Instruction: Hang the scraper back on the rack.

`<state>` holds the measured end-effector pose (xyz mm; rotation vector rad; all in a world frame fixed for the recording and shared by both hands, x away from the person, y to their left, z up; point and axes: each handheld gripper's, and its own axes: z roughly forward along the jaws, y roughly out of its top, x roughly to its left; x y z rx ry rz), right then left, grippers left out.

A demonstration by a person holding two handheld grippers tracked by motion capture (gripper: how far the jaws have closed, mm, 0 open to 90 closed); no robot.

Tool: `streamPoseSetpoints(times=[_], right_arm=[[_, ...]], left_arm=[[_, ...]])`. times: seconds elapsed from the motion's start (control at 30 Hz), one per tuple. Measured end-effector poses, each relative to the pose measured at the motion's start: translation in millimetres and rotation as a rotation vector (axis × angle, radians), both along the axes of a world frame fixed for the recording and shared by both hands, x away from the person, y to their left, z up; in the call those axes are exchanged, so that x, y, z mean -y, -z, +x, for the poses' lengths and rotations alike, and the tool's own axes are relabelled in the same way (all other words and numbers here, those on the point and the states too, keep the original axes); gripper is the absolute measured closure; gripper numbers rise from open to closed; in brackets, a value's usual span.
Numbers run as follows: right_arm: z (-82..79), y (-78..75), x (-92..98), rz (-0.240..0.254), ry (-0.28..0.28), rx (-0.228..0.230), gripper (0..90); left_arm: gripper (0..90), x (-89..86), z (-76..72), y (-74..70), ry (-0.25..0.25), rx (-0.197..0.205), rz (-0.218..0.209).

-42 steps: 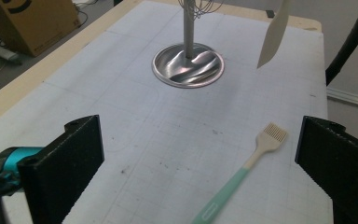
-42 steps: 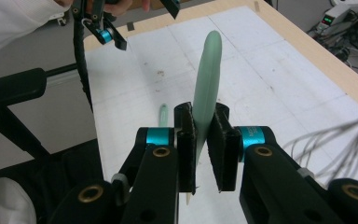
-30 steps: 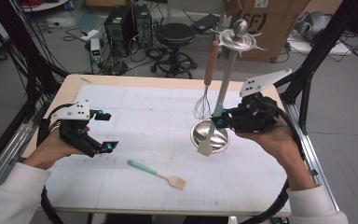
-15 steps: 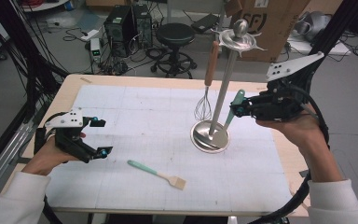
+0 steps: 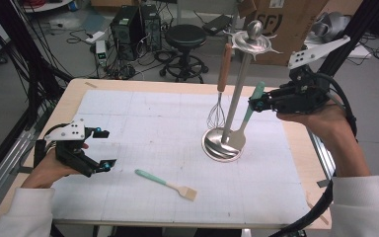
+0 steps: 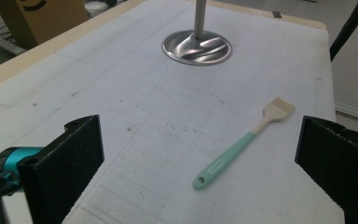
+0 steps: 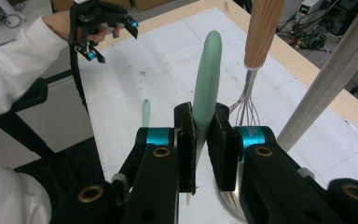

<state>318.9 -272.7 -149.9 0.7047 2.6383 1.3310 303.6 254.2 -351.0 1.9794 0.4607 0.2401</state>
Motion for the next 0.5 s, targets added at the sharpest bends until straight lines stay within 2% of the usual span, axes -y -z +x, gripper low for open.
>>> streamPoseSetpoints(times=[0.1,0.5], right_arm=[[3.4,-3.8,-0.3,0.008,-0.005,-0.013,82.2],[13.6,-12.6,0.5,0.063,-0.016,-0.022,82.2]], left_arm=[[1.6,-0.9,0.9,2.6,-0.017,-0.009,0.025],[1.6,-2.9,-1.1,1.8,-0.019,0.009,0.008]])
